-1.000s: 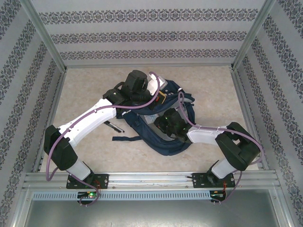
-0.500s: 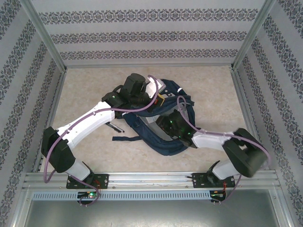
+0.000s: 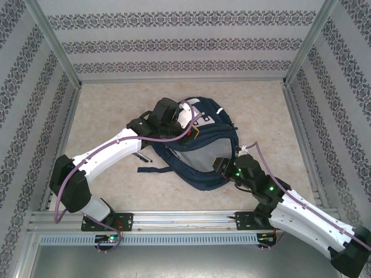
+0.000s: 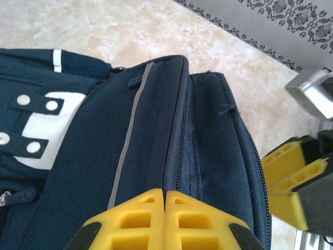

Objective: Pack the student bag

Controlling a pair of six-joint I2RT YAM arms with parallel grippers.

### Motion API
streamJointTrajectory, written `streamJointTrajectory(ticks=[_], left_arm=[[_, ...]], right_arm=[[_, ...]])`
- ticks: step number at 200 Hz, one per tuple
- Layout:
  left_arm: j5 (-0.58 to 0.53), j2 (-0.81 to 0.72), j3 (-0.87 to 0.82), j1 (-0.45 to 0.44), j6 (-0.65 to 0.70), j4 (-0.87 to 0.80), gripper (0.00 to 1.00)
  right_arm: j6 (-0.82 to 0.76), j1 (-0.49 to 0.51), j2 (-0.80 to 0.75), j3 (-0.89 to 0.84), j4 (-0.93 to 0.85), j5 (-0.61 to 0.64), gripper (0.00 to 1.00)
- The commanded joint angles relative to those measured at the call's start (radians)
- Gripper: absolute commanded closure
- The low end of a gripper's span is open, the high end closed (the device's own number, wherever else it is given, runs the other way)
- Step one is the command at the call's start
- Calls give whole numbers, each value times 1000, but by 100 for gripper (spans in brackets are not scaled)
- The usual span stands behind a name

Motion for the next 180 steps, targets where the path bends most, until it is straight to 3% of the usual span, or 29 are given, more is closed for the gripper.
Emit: streamJointTrajectory(ticks=[1, 14, 36, 52, 71, 98, 118, 144, 180], left_arm=[[11, -31, -3, 2, -28, 51, 93], [8, -30, 3, 2, -44, 36, 73], [-136, -65, 7, 3, -126, -10, 66], [-247, -113, -2, 9, -191, -64, 44], [-278, -157, -6, 42, -226, -176, 36], [-294, -173, -68, 119, -279, -300, 30], [-225, -142, -124, 194, -342, -323, 26], [-205, -74, -158, 238, -351, -291, 19], [-194, 49, -153, 258, -260, -163, 25]], right_arm=[[-123, 17, -10, 56, -170, -23, 56], [-171, 18, 14, 115, -211, -45, 56], [-245, 25, 73, 217, -276, -52, 56], [-300, 35, 120, 288, -309, -66, 56], [-365, 52, 185, 367, -346, -94, 56], [-450, 68, 299, 439, -390, -84, 54], [-469, 72, 402, 474, -383, -57, 52], [-434, 92, 517, 479, -308, -27, 49], [-369, 116, 689, 472, -230, -46, 49]])
